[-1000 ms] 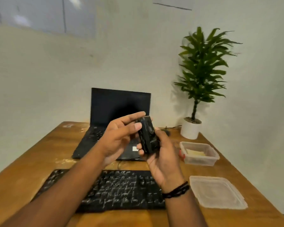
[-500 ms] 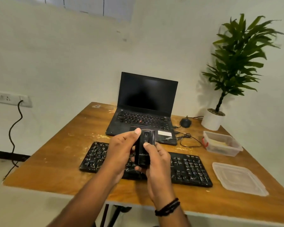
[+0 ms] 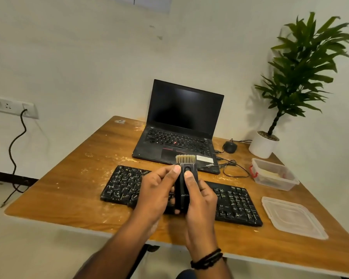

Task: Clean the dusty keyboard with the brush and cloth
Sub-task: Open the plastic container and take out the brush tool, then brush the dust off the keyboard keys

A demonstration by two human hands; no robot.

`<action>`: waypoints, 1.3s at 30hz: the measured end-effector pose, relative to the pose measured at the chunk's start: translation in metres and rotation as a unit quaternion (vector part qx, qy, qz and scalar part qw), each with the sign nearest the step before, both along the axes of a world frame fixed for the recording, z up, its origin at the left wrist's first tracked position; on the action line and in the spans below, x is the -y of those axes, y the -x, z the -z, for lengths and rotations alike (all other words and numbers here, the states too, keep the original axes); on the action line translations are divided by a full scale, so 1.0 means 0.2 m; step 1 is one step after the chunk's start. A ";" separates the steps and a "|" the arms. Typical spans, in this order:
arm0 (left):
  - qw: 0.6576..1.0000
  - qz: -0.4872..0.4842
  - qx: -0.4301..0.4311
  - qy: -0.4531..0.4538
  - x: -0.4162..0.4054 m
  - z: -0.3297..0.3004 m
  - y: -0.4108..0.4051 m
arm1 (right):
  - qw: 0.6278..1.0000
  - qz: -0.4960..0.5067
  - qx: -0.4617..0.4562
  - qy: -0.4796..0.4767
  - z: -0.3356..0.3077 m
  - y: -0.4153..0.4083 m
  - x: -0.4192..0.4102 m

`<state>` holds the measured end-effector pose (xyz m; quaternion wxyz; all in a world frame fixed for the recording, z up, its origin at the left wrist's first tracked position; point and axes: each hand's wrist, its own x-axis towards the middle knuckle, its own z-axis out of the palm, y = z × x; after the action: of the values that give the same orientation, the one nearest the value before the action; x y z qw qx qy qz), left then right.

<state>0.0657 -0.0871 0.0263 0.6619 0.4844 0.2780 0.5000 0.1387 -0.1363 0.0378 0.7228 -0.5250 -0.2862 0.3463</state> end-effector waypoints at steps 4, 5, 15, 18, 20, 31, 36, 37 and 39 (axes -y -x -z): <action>1.000 0.015 0.011 -0.011 -0.04 -0.02 0.05 | 0.999 -0.050 0.017 0.007 -0.02 -0.01 -0.01; 1.000 0.009 0.019 -0.019 -0.05 -0.02 0.07 | 0.997 -0.072 0.029 0.012 -0.03 -0.02 -0.01; 0.999 -0.019 0.008 -0.031 -0.17 0.01 0.26 | 0.999 -0.047 -0.010 -0.019 -0.06 0.03 -0.08; 0.995 -0.054 -0.013 -0.081 -0.19 0.00 0.30 | 0.992 -0.091 -0.086 -0.014 -0.07 0.08 -0.14; 0.989 -0.074 -0.053 -0.120 -0.24 -0.01 0.36 | 0.992 -0.093 -0.085 0.013 -0.09 0.12 -0.20; 0.924 -0.076 -0.314 -0.206 -0.60 0.11 0.71 | 0.987 -0.093 0.093 0.090 -0.14 0.19 -0.67; 0.899 0.002 -0.398 -0.183 -0.61 0.25 0.77 | 0.953 -0.066 0.273 0.110 -0.09 0.10 -0.77; 0.883 0.005 -0.426 -0.198 -0.61 0.25 0.76 | 0.949 -0.067 0.288 0.111 -0.08 0.10 -0.79; 0.842 0.016 -0.490 -0.227 -0.63 0.26 0.75 | 0.948 -0.086 0.290 0.100 -0.05 0.13 -0.81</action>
<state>-0.0835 0.0392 -0.0253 0.3186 0.8074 0.4367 0.2365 0.1133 0.0259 0.0486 0.5201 -0.6453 -0.4915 0.2674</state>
